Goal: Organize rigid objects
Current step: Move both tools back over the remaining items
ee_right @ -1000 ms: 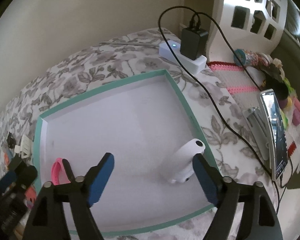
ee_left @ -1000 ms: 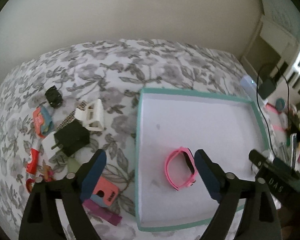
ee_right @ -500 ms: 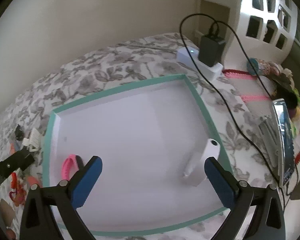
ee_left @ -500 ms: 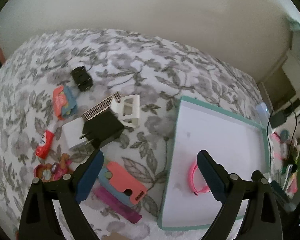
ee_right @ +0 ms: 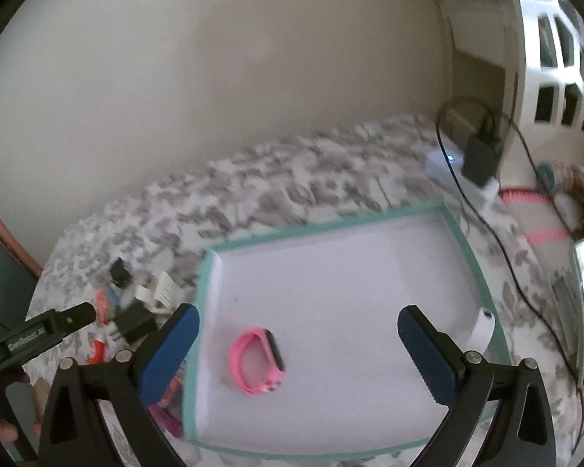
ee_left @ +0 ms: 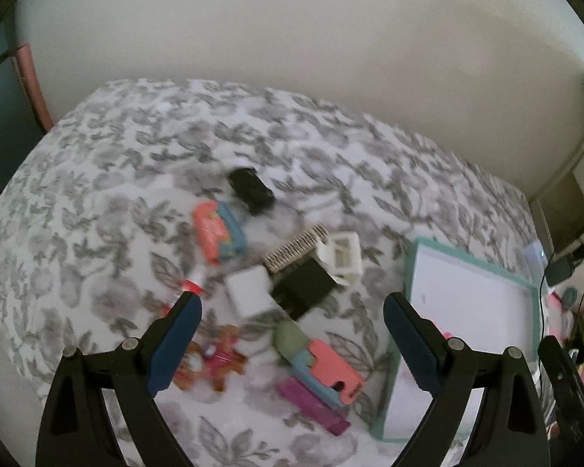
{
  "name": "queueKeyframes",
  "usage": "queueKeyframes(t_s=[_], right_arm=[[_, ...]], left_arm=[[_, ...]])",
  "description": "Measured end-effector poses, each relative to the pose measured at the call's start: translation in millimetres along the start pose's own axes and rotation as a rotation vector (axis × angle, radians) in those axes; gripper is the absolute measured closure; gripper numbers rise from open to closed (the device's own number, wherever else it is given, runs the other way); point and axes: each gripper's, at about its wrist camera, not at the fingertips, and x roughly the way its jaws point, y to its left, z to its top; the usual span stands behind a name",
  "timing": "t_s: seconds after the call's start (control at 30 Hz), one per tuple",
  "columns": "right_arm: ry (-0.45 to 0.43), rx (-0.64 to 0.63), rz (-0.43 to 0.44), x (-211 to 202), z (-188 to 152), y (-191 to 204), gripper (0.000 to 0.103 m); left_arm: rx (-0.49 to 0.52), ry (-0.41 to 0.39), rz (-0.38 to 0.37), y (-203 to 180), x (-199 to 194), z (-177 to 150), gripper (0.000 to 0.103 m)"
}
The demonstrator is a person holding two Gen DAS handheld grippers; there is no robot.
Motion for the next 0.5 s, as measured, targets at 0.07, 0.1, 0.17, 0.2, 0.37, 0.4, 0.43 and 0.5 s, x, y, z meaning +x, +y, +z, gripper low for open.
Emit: queueKeyframes(t_s=[0.07, 0.1, 0.17, 0.2, 0.37, 0.4, 0.43, 0.5], right_arm=[[-0.031, -0.031, 0.025, -7.4, 1.7, 11.4, 0.0], [-0.032, -0.041, 0.032, -9.2, 1.9, 16.0, 0.0], [-0.013, -0.061, 0.06, -7.7, 0.0, 26.7, 0.0], [0.006, -0.071, 0.081, -5.0, -2.1, 32.0, 0.0], [0.084, -0.124, 0.105, 14.4, -9.9, 65.3, 0.0], [0.097, -0.131, 0.114, 16.8, -12.0, 71.5, 0.0], [0.109, -0.137, 0.126, 19.4, -13.5, 77.7, 0.0], [0.132, -0.153, 0.144, 24.7, -17.4, 91.3, 0.0]], left_arm=[[-0.028, -0.023, -0.003, 12.4, -5.7, 3.6, 0.008], [-0.042, -0.032, -0.004, 17.6, -7.2, 4.9, 0.008], [-0.076, -0.038, -0.012, 30.3, -8.2, 7.3, 0.007], [-0.088, -0.036, -0.016, 34.8, -7.7, 7.6, 0.002], [-0.133, -0.019, -0.027, 57.8, -3.0, 8.0, 0.0], [-0.136, -0.011, -0.025, 61.5, -1.4, 7.5, 0.0], [-0.141, 0.006, -0.016, 67.0, 0.6, 5.5, 0.0], [-0.148, 0.032, -0.009, 74.1, 3.4, 2.8, 0.0]])
